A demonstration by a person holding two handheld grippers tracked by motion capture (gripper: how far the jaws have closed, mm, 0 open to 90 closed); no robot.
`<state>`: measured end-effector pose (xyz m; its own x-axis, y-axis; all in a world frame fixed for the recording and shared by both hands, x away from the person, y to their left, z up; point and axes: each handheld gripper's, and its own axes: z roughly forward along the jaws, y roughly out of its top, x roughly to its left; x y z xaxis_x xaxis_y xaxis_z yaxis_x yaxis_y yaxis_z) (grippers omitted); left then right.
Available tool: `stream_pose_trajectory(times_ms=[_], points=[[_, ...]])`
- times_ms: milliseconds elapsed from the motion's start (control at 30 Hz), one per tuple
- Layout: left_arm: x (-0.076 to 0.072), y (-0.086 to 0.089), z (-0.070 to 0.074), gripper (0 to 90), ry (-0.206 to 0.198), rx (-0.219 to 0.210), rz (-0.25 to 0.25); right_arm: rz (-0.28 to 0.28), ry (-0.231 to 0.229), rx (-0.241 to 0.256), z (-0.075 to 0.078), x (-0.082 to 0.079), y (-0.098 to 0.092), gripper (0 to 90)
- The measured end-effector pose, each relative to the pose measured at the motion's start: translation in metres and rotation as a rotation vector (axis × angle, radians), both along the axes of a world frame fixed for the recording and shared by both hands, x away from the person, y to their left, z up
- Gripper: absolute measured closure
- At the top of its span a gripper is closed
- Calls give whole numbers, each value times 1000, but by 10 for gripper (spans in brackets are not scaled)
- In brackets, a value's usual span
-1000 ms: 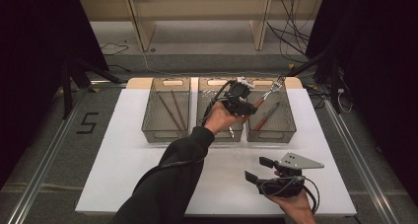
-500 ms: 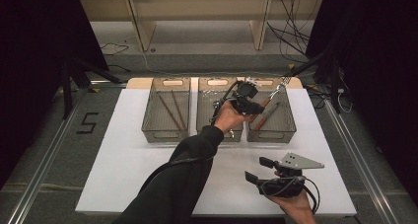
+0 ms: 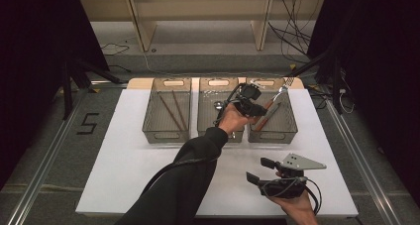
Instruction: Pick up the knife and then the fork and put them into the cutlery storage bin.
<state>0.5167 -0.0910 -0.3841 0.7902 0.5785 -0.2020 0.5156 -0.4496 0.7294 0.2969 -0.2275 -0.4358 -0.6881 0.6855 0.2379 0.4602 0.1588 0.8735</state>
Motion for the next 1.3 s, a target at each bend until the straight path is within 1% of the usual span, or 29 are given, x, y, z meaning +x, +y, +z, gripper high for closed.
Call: stream_pose_trajectory(times_ms=[200,367,533,633,700,733,767,800,833,900,933,1067,1233,1300], points=[[0,-5,-3,756,9,6,1,1,-2,-1,0,0,0,238],[2,-4,-10,756,36,1,7,1,-3,-1,0,0,0,238],[2,-7,-14,755,46,9,7,2,-2,0,0,0,0,238],[3,-8,-17,754,56,7,24,3,-4,0,1,0,-1,238],[5,-8,-19,746,70,13,45,2,-4,-1,0,0,-1,238],[5,-8,-19,727,76,12,55,2,-4,0,1,-1,-1,238],[6,-8,-18,647,86,8,64,2,-5,1,1,-1,-1,238],[6,-7,-17,583,94,1,58,2,-5,1,1,-1,-1,238],[6,-6,-15,541,97,-7,56,2,-5,1,0,0,-1,238],[5,-4,-11,462,94,-1,58,1,-5,0,0,0,-1,238],[5,-3,-9,430,96,0,51,1,-5,-1,0,0,-1,238],[4,6,-3,339,108,13,44,0,-3,-3,0,0,-1,238],[-3,23,7,286,95,-22,24,0,-1,-3,0,0,0,238],[-7,30,8,264,82,-26,13,-1,0,-5,0,0,0,238]])
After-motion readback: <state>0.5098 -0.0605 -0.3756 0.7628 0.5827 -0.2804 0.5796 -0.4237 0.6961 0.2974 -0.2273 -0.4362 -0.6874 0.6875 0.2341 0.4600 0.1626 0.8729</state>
